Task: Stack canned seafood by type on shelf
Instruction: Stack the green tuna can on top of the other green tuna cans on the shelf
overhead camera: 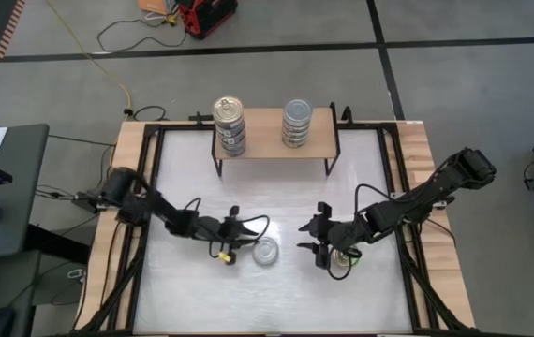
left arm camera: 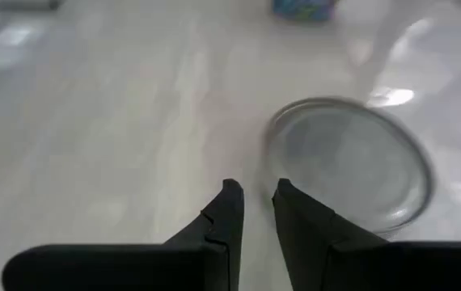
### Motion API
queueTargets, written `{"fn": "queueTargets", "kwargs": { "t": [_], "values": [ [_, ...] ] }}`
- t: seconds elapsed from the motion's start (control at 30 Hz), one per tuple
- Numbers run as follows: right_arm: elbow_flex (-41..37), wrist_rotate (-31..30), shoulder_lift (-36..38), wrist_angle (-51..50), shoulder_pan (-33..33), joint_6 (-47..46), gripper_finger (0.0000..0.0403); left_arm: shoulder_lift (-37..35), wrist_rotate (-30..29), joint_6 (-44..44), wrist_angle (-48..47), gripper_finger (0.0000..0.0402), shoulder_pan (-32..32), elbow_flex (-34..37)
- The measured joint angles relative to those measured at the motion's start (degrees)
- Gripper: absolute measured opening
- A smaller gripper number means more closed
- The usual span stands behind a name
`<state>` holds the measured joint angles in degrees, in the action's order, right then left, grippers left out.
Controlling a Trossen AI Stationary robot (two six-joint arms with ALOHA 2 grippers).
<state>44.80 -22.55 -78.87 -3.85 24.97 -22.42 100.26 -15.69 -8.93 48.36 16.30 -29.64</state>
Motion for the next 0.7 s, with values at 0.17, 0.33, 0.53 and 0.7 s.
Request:
{"fn": "queueTargets", "kwargs": {
  "t": [0.17, 0.33, 0.53, 0.7],
  "values": [
    [0.00, -0.02, 0.02, -0.11, -0.07, 1.14, 0.0232, -6.58, -7.38, -4.25, -27.45, 0.0061, 1.40, -8.11],
    [0.00, -0.02, 0.02, 0.00, -0.07, 1.34, 0.0232, -6.44, -8.43, -6.00, -38.12, 0.0061, 3.84, -15.64],
    [0.00, -0.02, 0.01, 0.04, 0.10, 1.91, 0.0232, -6.42, -6.04, -13.77, -47.97, 0.0061, 3.66, -20.85],
    [0.00, -0.02, 0.00, 0.06, 0.11, 2.11, 0.0232, -6.37, -5.50, -16.02, -49.11, 0.0054, 3.52, -20.88]
  ]
}}
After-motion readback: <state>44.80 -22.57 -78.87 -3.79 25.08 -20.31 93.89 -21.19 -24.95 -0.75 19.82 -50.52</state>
